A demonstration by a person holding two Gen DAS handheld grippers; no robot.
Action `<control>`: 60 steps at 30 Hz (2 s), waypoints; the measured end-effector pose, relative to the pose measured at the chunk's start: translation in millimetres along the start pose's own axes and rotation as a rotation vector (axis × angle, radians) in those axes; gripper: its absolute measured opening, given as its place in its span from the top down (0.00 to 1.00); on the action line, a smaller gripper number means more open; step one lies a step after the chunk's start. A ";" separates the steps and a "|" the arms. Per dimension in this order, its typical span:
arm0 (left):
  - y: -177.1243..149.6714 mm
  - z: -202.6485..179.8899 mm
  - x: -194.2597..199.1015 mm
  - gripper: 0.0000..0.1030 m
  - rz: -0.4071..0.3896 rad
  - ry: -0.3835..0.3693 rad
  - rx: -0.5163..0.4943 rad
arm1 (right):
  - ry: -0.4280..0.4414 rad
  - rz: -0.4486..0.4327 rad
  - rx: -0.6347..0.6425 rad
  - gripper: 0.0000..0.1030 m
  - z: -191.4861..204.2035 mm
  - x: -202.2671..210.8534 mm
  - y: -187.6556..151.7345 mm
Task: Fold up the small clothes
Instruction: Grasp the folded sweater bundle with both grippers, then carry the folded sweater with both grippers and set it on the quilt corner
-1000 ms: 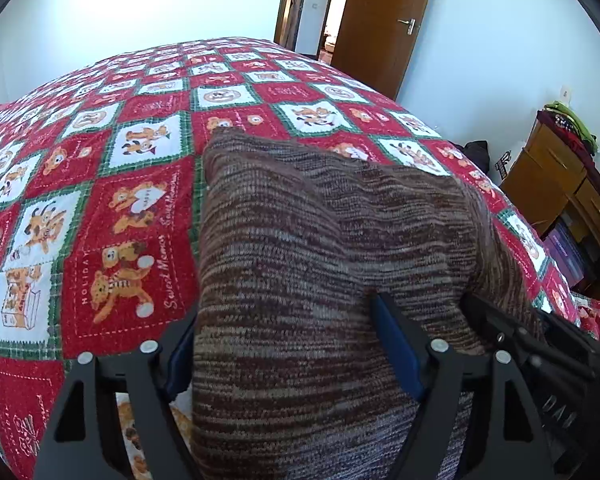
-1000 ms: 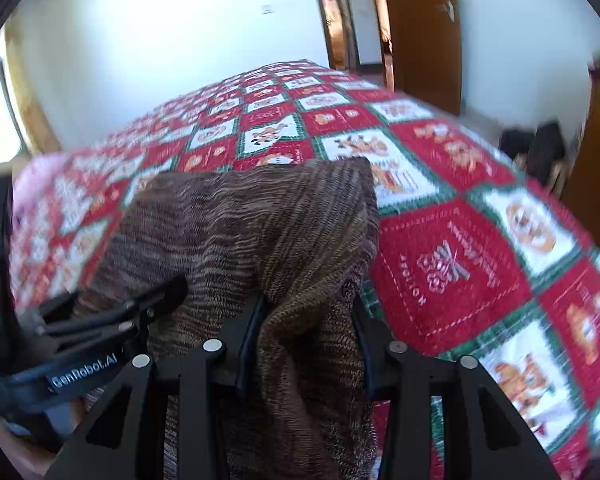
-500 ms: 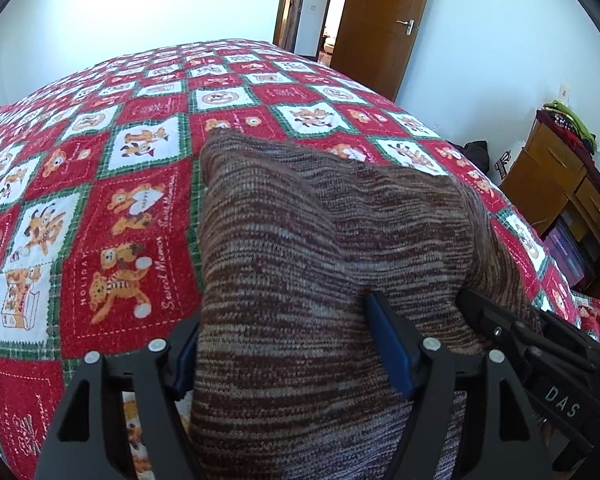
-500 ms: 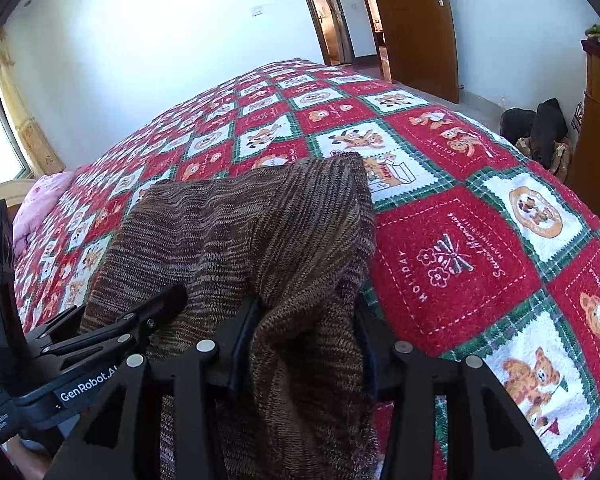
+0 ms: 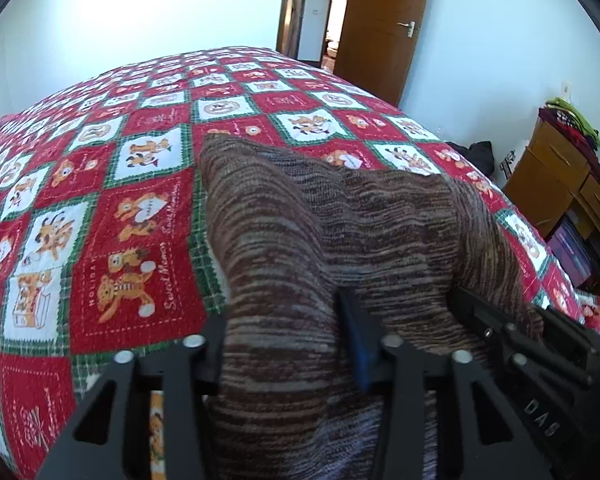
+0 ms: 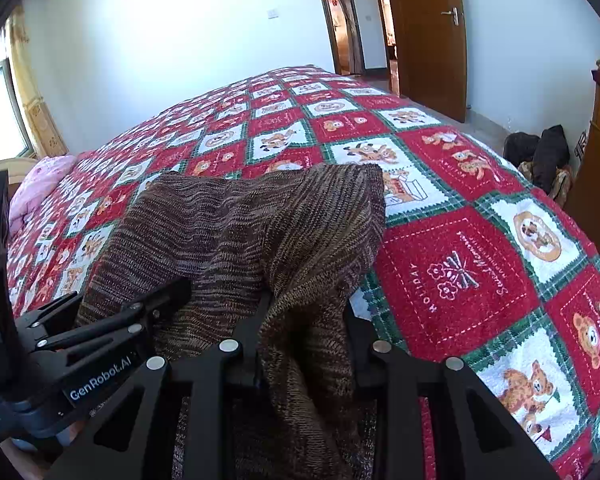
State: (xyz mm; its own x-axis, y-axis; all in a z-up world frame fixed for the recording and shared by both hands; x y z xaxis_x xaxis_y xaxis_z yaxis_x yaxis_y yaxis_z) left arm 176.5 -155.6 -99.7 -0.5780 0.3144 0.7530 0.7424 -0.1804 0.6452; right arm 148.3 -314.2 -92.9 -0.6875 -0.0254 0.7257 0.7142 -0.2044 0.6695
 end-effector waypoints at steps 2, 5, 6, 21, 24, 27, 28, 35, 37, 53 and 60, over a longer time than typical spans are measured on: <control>1.1 0.1 4.3 0.69 0.001 -0.005 0.012 | -0.004 -0.016 0.011 0.74 2.0 3.8 -0.2; 1.7 6.2 11.1 0.74 0.008 -0.046 0.046 | -0.003 -0.042 0.025 0.76 5.5 11.8 -0.9; 2.2 9.1 13.6 0.75 0.009 -0.066 0.060 | 0.003 -0.052 0.023 0.76 6.0 14.6 -0.5; -10.6 46.3 10.4 0.09 0.115 -0.135 0.139 | 0.082 0.025 -0.146 0.39 -14.5 25.9 -19.1; -6.5 56.2 0.0 0.06 0.111 -0.197 0.223 | 0.138 0.046 -0.223 0.29 -27.9 17.8 -17.8; -1.3 48.4 -5.2 0.12 0.115 -0.191 0.200 | 0.203 0.029 -0.276 0.23 -33.5 7.2 -12.0; -1.3 41.6 -6.0 0.29 0.107 -0.166 0.160 | 0.206 0.018 -0.284 0.23 -33.3 3.5 -9.6; -1.1 13.7 19.0 0.76 0.020 -0.085 0.014 | 0.081 -0.024 0.003 0.70 14.5 9.8 -5.9; -0.7 9.4 33.5 0.78 -0.005 -0.070 -0.012 | 0.020 -0.078 0.100 0.71 33.6 22.5 -7.5; -13.6 -17.0 150.1 0.78 -0.145 -0.152 -0.086 | 0.029 -0.247 0.057 0.71 62.1 181.5 -33.1; -32.7 -45.4 191.5 0.78 -0.151 -0.272 -0.133 | 0.012 -0.287 0.003 0.71 47.7 258.7 -62.6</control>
State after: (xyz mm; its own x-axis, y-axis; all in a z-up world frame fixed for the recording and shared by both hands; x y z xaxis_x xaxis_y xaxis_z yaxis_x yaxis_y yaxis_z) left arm 26.2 -131.8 29.3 -0.5536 0.5806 0.5970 0.5939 -0.2273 0.7718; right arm -68.0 -261.3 60.4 -0.8630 0.0219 0.5047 0.4906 -0.2024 0.8476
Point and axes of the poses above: each gripper's, at about its wrist camera, not at the fingertips, and x roughly against the way its jaws point, z to its left, y to its top, the point moved 1 cm from there along -x, roughly the way its jaws point, and after that the axes turned 1 degree about z, right-handed, at the moved point
